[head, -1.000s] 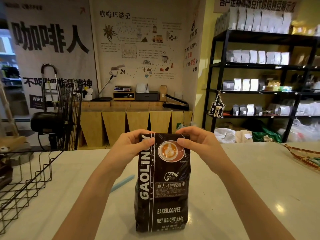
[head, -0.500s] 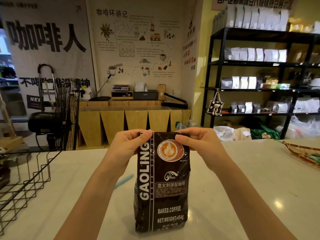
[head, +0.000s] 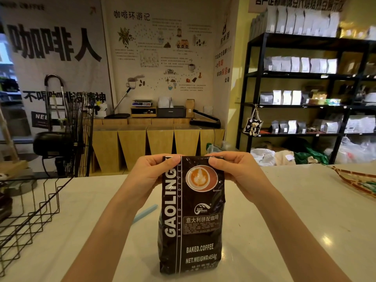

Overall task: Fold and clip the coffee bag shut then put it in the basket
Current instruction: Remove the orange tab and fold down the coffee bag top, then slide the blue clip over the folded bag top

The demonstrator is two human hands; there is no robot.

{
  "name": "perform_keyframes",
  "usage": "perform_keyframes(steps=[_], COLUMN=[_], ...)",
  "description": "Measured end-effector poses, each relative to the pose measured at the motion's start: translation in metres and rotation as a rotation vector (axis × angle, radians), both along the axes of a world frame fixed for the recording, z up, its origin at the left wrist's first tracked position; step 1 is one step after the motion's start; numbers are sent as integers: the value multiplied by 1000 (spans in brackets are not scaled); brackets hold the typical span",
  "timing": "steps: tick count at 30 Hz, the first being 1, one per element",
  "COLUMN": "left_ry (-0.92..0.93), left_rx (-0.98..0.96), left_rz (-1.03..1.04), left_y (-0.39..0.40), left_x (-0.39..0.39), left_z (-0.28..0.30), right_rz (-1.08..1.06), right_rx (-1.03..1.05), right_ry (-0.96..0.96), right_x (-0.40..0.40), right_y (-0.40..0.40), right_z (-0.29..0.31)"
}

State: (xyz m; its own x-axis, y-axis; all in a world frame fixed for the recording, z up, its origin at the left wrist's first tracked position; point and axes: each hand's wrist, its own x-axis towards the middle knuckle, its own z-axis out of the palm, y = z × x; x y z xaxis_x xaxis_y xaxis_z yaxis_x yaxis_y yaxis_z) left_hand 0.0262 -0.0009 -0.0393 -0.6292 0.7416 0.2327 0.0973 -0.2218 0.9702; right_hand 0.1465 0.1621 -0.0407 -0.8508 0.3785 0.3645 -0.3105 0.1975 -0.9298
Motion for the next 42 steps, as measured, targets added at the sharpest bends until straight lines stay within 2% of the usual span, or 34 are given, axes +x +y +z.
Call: perform_keyframes(steps=[9, 16, 19, 26, 29, 31, 34, 36, 38, 42], left_ry=[-2, 7, 5, 75, 193, 348, 568, 566, 531, 610], left_rx=[-33, -40, -35, -40, -73, -195, -556, -753, -859, -1147], left_rz=[-15, -12, -6, -7, -6, -26, -78, -73, -8, 118], left_y=[1, 1, 1, -1, -5, -15, -37, -50, -57, -57], left_x=[-1, -3, -4, -4, -6, -14, -33, -48, -64, -97], left_z=[-1, -2, -2, -2, 1, 2, 1, -3, -14, -51], right_rz=[-106, -42, -76, -69, -70, -84, -104, -107, -108, -108], right_rx=[1, -13, 3, -36, -43, -44, -52, -53, -60, -83], right_ry=[40, -18, -5, 26, 53, 72, 84, 82, 78, 79], right_x=[-6, -2, -3, -9, -12, -12, -13, -13, -13, -14], right_y=[-5, -4, -5, -10, -10, -10, -9, -9, -10, -10], right_z=[-4, -1, -2, -6, -9, -10, -12, -12, -11, -12])
